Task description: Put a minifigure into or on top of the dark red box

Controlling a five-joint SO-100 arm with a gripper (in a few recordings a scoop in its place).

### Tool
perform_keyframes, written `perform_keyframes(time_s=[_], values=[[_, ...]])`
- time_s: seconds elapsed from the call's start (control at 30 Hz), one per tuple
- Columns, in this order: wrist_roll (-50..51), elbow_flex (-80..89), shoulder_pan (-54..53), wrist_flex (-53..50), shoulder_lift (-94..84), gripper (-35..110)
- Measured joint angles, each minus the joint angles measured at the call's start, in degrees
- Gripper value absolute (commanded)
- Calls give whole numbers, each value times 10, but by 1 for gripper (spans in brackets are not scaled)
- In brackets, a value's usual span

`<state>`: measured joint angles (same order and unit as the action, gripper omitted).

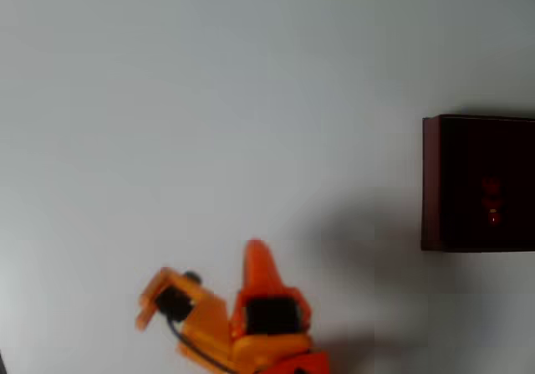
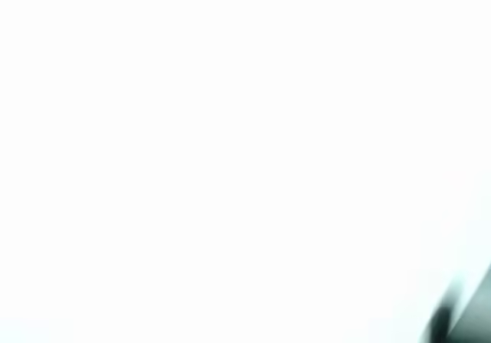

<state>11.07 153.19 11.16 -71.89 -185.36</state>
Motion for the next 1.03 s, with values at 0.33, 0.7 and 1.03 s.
perform_keyframes(time_s=[0.33,0.7,1.03], values=[[-101,87,289,-87,-89,0],[-46,200,425,-42,-92,0],[-40,200,427,-42,-92,0]])
